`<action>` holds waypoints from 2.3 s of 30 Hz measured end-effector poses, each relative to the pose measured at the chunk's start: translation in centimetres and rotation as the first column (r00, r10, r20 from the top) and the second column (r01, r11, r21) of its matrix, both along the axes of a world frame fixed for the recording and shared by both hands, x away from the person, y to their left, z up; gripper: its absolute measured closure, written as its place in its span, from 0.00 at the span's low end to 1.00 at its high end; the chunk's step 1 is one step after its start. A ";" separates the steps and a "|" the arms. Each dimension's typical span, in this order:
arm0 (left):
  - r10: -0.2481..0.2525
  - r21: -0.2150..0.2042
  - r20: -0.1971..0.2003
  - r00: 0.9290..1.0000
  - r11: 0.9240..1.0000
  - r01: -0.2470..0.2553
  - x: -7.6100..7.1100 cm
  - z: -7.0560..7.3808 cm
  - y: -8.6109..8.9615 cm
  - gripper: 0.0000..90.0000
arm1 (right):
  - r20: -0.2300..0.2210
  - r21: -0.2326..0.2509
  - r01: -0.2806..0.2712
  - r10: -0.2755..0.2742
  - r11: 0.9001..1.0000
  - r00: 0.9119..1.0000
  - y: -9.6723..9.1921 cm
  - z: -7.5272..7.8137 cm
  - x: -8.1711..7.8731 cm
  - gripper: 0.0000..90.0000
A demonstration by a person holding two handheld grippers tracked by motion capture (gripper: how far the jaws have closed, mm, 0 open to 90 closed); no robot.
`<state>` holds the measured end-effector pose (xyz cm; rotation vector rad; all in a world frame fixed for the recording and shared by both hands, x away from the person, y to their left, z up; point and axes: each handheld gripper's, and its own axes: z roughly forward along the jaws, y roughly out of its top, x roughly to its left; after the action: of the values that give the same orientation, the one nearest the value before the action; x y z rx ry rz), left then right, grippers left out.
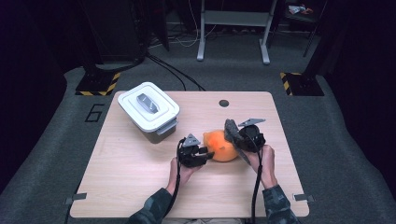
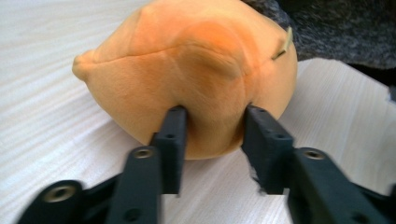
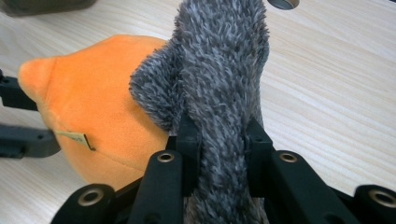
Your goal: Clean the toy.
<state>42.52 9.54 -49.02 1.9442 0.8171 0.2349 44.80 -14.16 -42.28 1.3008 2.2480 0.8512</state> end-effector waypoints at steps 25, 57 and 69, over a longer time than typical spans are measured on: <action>0.002 0.048 0.077 0.997 0.999 -0.006 -0.2 0.8 -1.2 0.91 | 0.055 0.080 -0.007 0.002 0.997 0.999 -0.8 2.0 -1.3 0.82; 0.043 -0.012 -0.030 0.999 0.999 -0.043 0.3 0.7 -0.6 0.91 | 0.083 0.007 -0.086 0.085 0.996 0.993 2.5 1.0 -2.2 0.82; 0.047 -0.020 -0.033 0.998 0.999 -0.047 0.3 0.6 -0.7 0.91 | 0.052 0.031 -0.019 0.017 0.999 0.999 0.0 0.1 -1.7 0.82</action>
<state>42.78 8.88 -48.37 1.9154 0.8842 0.2226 43.05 -14.14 -42.22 1.2598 2.2181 0.9189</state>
